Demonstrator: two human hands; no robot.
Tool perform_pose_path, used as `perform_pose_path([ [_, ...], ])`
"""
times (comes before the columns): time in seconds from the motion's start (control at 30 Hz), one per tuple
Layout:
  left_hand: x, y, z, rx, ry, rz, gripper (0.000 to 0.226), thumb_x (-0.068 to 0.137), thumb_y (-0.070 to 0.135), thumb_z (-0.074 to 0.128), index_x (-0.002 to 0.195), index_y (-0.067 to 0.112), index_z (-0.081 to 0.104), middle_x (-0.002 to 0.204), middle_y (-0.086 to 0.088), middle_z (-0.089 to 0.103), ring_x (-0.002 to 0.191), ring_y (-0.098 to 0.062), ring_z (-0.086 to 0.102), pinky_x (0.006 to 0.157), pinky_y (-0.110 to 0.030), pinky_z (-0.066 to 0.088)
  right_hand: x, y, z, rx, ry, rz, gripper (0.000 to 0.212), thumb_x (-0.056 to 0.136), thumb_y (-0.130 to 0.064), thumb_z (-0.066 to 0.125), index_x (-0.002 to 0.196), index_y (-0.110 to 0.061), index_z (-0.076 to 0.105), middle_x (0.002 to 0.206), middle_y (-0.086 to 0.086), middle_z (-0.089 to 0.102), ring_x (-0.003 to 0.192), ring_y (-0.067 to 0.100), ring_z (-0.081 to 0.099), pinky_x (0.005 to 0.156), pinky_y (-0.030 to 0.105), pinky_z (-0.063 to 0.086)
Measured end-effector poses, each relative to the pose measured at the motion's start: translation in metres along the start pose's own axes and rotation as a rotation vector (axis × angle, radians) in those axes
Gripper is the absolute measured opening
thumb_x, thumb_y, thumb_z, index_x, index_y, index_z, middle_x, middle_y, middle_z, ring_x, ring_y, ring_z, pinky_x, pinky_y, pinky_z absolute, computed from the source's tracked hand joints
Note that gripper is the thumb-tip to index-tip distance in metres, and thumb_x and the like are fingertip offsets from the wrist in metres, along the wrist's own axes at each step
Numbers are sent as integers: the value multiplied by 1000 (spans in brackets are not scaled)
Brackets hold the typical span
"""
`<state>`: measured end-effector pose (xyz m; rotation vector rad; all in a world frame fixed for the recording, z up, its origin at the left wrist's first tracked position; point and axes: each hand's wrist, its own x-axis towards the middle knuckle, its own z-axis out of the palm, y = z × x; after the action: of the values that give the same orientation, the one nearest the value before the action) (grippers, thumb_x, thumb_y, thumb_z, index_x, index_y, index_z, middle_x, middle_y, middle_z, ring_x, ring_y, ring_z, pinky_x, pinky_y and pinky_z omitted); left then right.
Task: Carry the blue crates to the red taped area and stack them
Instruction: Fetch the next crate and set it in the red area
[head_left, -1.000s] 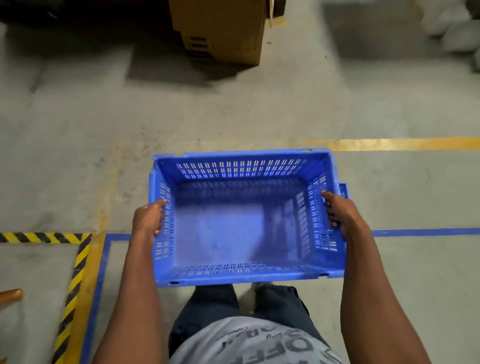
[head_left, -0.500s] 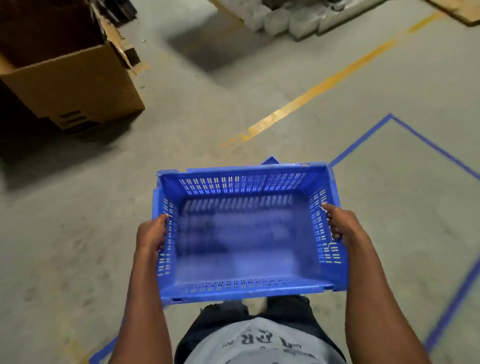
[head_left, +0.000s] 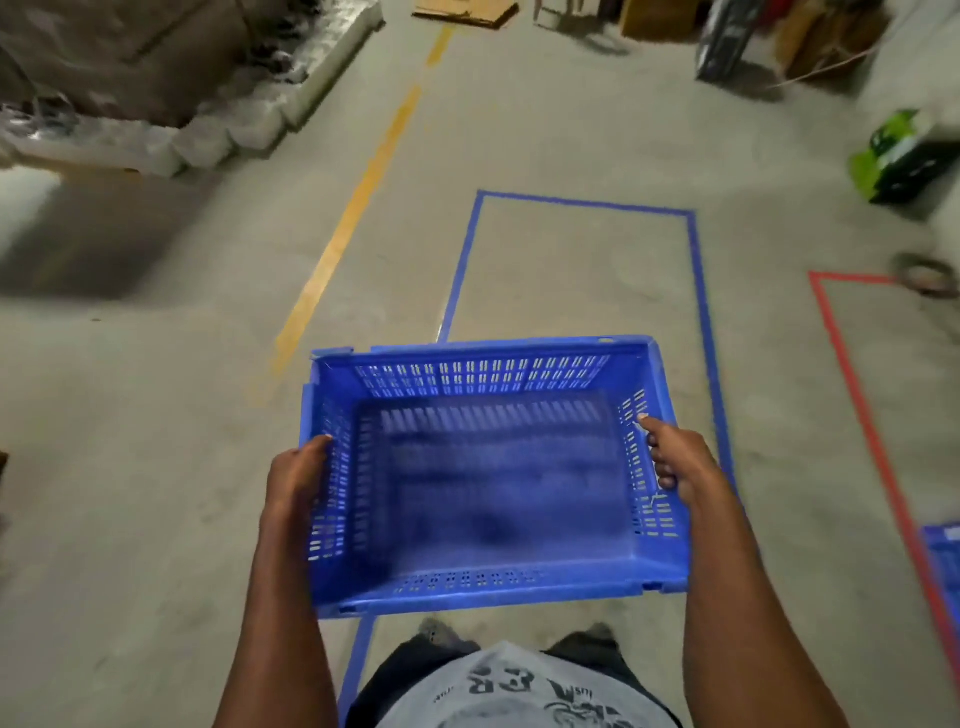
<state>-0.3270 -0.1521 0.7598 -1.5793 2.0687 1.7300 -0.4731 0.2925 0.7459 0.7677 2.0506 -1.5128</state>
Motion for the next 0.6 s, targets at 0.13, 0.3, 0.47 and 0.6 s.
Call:
perform_pose_path([
  [0.13,-31,36,96,100,-107,75,36,79,40,65,61,12,52,35,4,43,35,-20,37,46,-29,29,7,35,-97,119,116,55,35,90,-41,64,68,-20,47,49,-5,29,37,10,18,42,18,16],
  [0.3,-72,62,231,243,-272,122,37,85,39,60,58,20,43,33,8,36,27,-11,29,40,-21,24,17,81,-218,265,270,85,35,88,-41,65,67,-21,47,48,-5,27,36,10,17,43,18,14],
  [0.47,-128,91,357,304,-416,205,33,92,31,58,66,15,48,38,2,39,30,-14,30,38,-17,24,18,123,-321,391,410,150,36,88,-40,66,66,-21,44,49,-4,27,37,11,16,45,19,14],
  [0.6,-163,117,453,381,-548,229,32,90,29,60,66,16,45,35,5,34,27,-11,25,38,-15,22,12,154,-385,502,528,198,37,88,-38,66,64,-22,42,50,-3,26,38,13,15,44,18,14],
])
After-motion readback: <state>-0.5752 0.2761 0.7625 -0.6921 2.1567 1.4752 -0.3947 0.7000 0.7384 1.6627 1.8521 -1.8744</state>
